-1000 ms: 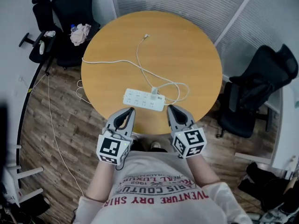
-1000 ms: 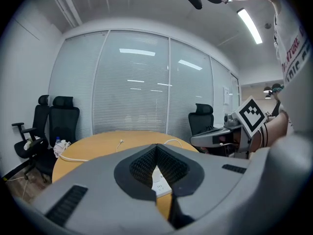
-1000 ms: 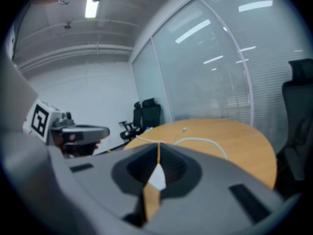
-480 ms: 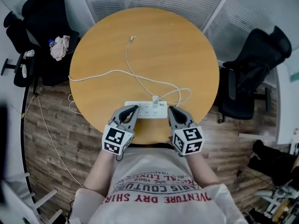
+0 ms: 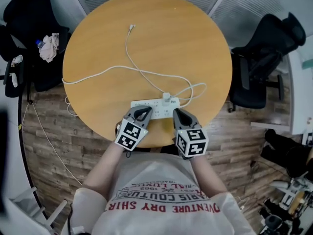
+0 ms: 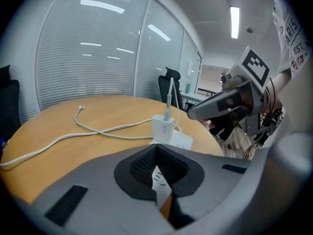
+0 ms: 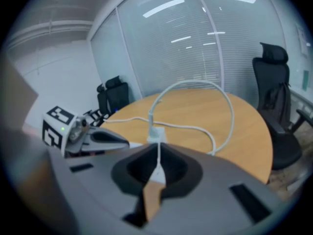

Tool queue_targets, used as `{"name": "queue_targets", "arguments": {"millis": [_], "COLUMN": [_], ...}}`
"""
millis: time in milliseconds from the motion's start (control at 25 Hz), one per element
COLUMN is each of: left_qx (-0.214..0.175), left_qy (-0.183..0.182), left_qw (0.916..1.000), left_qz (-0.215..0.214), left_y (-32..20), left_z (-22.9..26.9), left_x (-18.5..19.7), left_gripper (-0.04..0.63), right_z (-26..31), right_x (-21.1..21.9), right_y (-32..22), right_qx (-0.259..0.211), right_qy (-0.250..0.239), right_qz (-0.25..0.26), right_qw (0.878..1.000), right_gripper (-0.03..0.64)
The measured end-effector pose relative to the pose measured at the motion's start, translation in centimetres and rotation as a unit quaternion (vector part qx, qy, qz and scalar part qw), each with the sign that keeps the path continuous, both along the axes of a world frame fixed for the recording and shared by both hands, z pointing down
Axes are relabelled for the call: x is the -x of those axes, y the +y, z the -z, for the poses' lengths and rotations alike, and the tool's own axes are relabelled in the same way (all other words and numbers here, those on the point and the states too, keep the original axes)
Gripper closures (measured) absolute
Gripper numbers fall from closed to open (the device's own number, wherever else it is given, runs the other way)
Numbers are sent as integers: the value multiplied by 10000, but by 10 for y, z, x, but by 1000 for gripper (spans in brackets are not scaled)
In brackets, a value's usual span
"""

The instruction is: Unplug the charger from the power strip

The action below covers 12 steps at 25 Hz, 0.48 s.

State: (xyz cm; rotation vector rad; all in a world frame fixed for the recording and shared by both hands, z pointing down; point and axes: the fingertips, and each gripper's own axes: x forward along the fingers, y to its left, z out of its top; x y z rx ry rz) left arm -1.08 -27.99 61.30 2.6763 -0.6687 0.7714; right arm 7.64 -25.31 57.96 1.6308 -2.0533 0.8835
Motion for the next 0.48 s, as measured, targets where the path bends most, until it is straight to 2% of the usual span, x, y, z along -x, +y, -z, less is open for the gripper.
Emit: {"name": "queue_targets", "arguments": {"millis": [160,240,360,400,440,480], "left_qx": [294,376,454,501,561,633], "left_qy": [-780,-1012,-1002,-969,-938,-908], "left_qw": [9965,9939,9934,9935,9934,9932], "left_qz": [-82,-218,-311,-325,-337,-350], "left_y": [0,2,3,3,3,3], "left_z": [-36,-43,-43,-43,-43,-44], "left_x": [3,2,0,0,0,0], "left_gripper": [563,563,563,563,563,563], "right_z": [-13,-16,-19,-20,-23,-26], "right_x": [3,7,11,13,16,18], "right_y": [1,-1,-6,-8,-10,-11], "right_qx": [137,168,194,221,262,323], "right_qy": [76,102,243,275,276,250], "right_qz": [24,45,75,97,124,140], "right_qw": [9999,9998,9995,9993,9992,9991], "right_gripper": [588,586,583,552,477,451]}}
